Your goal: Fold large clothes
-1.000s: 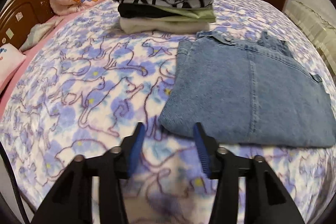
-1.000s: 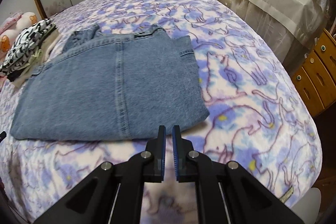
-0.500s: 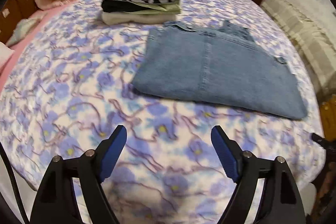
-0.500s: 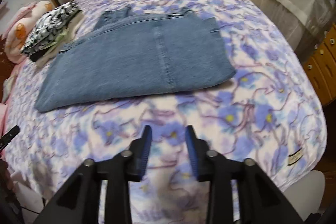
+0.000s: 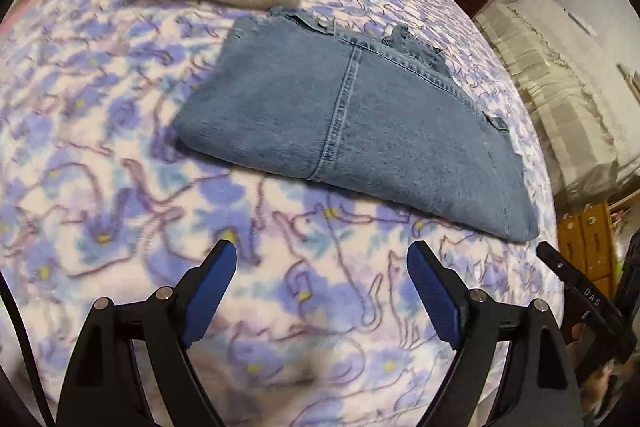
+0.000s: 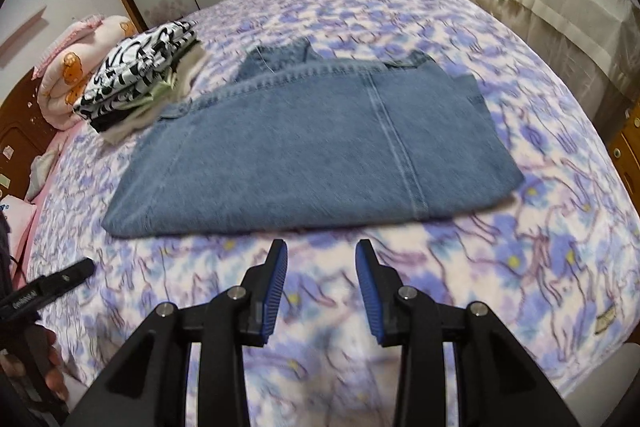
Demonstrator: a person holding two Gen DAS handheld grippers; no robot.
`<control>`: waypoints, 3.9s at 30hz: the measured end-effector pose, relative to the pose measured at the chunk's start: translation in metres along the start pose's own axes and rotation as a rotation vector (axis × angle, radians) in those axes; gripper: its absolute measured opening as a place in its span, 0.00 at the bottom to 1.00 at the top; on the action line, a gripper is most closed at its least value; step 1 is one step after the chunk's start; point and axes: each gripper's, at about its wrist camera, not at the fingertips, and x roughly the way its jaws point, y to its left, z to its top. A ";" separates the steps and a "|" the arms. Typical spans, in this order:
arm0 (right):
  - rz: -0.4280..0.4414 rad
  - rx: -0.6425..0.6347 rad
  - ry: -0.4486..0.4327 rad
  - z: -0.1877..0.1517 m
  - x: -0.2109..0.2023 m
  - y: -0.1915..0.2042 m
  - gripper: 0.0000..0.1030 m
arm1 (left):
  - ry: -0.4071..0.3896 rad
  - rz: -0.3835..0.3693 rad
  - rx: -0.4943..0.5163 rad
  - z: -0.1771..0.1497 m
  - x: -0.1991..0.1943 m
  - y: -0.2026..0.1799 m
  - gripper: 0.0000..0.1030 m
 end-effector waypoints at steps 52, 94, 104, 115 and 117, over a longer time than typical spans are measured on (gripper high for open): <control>0.193 0.065 0.053 0.076 0.094 -0.078 0.07 | -0.499 -0.040 0.408 0.078 0.047 -0.228 0.11; 0.361 0.306 0.267 0.092 0.117 -0.212 0.30 | 0.053 -0.110 0.235 0.066 0.166 -0.181 0.82; 0.256 0.094 -0.056 0.096 0.030 -0.185 0.08 | -0.007 -0.149 0.321 0.066 0.155 -0.206 0.79; 0.207 0.233 0.083 0.068 0.074 -0.219 0.19 | 0.027 -0.099 0.362 0.045 0.173 -0.212 0.79; 0.201 0.224 0.035 0.074 0.062 -0.221 0.32 | 0.040 -0.087 0.394 0.049 0.170 -0.215 0.79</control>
